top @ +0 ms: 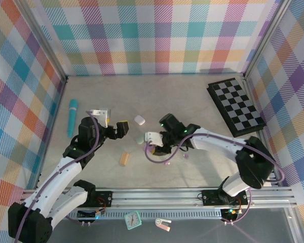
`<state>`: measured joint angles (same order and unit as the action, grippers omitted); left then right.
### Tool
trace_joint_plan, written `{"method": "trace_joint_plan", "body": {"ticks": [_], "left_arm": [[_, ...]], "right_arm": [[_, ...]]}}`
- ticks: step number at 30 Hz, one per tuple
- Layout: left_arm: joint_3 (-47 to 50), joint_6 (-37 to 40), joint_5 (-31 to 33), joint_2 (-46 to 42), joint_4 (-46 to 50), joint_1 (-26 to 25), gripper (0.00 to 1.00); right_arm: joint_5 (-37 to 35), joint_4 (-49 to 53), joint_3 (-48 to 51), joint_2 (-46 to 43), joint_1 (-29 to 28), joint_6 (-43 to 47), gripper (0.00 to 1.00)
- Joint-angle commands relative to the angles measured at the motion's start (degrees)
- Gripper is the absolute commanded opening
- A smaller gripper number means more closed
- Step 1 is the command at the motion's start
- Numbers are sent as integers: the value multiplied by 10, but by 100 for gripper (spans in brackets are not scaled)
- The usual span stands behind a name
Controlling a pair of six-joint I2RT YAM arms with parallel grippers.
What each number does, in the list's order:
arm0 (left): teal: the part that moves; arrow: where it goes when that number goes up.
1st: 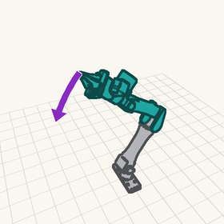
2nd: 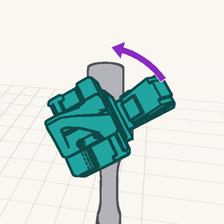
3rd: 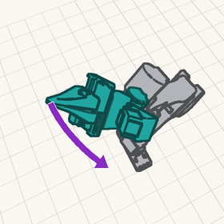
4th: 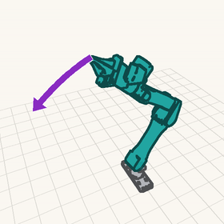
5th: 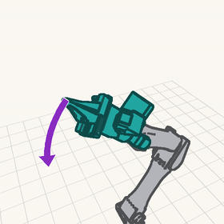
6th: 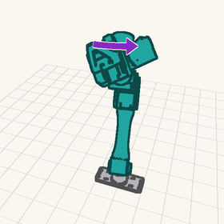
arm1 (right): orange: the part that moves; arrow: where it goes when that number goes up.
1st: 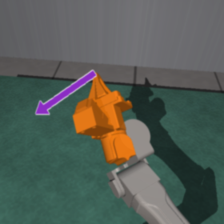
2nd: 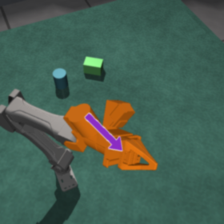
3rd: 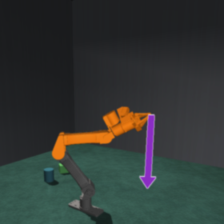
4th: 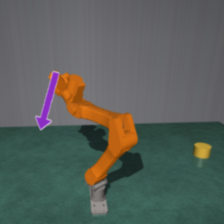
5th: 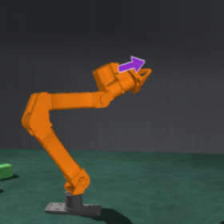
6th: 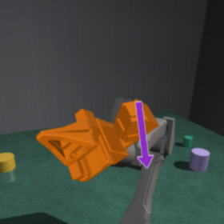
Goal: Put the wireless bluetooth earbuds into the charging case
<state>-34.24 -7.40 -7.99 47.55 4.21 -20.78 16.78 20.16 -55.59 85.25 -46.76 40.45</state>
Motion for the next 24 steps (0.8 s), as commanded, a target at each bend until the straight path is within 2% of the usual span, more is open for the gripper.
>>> {"method": "trace_joint_plan", "body": {"ticks": [1,3,8,13,16,20,24], "left_arm": [[-26,68,-85,-16,-8,-15,100],[-38,84,-142,-11,-15,-22,100],[-44,162,-219,-17,-38,-45,99],[-37,171,-331,10,-94,-72,97],[-33,179,-355,34,-115,-105,98],[0,177,-356,52,-221,-130,97],[1,168,-381,91,-269,-131,88]], "right_arm": [[35,59,-3,-46,32,-8,36],[51,88,-17,-72,56,-10,35],[104,171,-73,-104,90,-19,33],[145,220,-127,-105,96,-17,30],[174,237,-158,-98,96,-17,29],[204,248,-186,-93,96,-13,28],[226,261,-207,-86,96,-11,28]]}}
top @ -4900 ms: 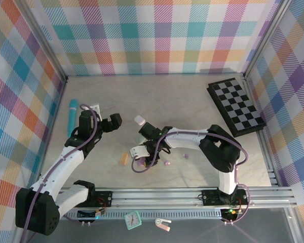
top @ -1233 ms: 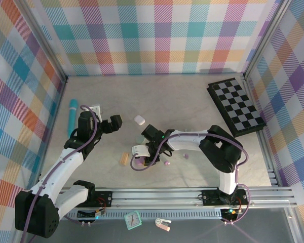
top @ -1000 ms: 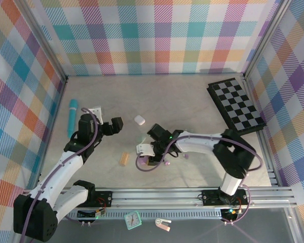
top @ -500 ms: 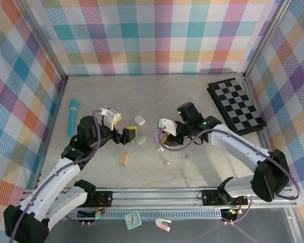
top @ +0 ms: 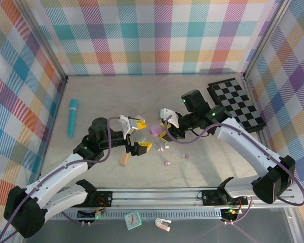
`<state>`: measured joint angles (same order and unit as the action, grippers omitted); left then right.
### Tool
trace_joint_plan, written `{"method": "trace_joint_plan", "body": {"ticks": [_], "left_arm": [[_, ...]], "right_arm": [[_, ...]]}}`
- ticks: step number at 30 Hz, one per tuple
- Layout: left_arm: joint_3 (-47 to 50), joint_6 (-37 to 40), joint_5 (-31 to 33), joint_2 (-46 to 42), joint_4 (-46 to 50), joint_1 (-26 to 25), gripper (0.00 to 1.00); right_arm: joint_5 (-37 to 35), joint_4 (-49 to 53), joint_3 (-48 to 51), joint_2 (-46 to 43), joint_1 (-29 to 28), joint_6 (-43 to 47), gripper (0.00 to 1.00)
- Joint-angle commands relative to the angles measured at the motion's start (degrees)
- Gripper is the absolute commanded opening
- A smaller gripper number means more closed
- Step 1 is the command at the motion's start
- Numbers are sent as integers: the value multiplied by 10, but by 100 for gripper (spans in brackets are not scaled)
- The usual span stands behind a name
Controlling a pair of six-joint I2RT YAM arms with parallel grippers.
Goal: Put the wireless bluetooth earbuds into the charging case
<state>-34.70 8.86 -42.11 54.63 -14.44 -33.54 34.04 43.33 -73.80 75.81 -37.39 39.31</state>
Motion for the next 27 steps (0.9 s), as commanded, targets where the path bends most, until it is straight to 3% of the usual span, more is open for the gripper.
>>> {"method": "trace_joint_plan", "body": {"ticks": [1,8,21,27], "left_arm": [[3,0,-49,30,-90,-4,87],[5,-36,-76,72,-162,-10,74],[-11,-27,-83,78,-128,-22,56],[-18,-16,-91,78,-113,-29,54]], "right_arm": [[58,33,-29,11,2,1,27],[80,36,-40,22,2,1,27],[73,31,-38,27,0,-2,25],[68,40,-41,30,-2,4,24]]}}
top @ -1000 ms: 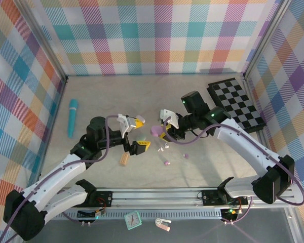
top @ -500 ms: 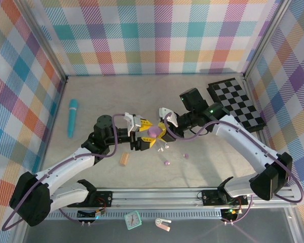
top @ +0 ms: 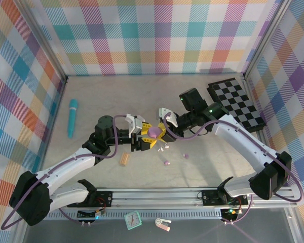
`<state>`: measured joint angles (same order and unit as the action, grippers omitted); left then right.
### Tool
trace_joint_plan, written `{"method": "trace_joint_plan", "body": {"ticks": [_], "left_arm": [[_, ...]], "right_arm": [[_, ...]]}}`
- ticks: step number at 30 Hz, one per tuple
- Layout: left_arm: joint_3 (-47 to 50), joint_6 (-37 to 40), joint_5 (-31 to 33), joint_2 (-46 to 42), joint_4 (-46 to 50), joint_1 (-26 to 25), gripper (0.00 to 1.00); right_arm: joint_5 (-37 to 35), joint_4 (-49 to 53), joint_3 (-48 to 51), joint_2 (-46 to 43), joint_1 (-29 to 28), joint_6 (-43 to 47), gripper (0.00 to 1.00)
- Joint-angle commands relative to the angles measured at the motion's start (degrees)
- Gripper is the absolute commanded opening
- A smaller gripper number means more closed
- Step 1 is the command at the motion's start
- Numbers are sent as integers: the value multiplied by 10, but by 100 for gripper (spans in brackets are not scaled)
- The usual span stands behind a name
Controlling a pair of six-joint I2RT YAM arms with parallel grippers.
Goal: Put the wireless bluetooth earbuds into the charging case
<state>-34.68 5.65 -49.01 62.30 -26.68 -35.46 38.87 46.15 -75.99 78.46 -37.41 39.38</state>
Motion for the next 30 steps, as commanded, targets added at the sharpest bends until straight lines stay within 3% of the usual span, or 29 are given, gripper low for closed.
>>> {"method": "trace_joint_plan", "body": {"ticks": [1,20,30], "left_arm": [[-18,17,-22,0,11,-10,54],[-18,15,-18,-10,14,-14,53],[-16,12,-21,-11,9,-14,47]], "right_arm": [[19,12,-18,5,-1,4,24],[-2,18,-11,9,-6,15,23],[-11,21,-1,3,-6,15,23]]}}
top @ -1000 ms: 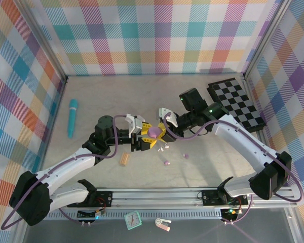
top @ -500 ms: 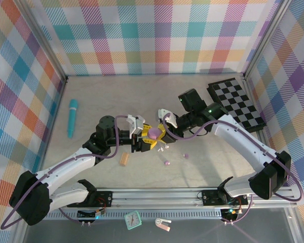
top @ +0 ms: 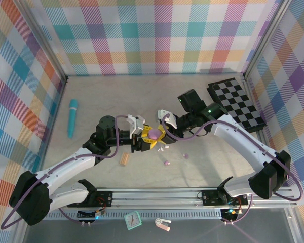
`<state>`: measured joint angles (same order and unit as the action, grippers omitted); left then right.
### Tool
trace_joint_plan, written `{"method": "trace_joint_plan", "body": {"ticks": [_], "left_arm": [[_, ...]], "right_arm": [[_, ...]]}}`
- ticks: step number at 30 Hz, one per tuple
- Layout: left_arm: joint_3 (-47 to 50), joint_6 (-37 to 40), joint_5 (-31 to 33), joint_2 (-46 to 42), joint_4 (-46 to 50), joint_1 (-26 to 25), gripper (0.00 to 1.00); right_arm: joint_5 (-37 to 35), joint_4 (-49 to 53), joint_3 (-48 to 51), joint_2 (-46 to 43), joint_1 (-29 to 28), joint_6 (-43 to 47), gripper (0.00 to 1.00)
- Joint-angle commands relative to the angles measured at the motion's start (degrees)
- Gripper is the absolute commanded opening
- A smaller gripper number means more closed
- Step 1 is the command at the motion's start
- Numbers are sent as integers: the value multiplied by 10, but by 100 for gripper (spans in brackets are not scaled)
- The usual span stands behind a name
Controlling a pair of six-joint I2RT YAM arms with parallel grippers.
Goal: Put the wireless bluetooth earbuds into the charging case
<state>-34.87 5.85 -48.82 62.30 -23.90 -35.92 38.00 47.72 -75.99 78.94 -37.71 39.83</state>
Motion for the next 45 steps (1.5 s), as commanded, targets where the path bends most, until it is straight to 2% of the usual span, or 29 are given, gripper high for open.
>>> {"method": "trace_joint_plan", "body": {"ticks": [1,18,25,31,34,36,45], "left_arm": [[-13,10,-23,-12,-20,-9,48],[-13,8,-27,-14,-25,-9,49],[-14,7,-31,-12,-26,-9,43],[-13,-2,-33,-12,-35,-9,43],[-11,-7,-32,-12,-43,-9,50],[-9,-7,-30,-15,-44,-9,51],[-8,-7,-33,-13,-44,-9,42]], "right_arm": [[-3,6,-1,-2,-3,10,23],[-14,9,8,-5,-2,17,23],[-14,7,12,-11,-2,16,23],[-14,4,16,-11,-3,17,23],[-16,3,15,-9,-3,17,22],[-20,7,14,-7,-3,20,22],[-10,-3,12,-10,-3,13,22]]}}
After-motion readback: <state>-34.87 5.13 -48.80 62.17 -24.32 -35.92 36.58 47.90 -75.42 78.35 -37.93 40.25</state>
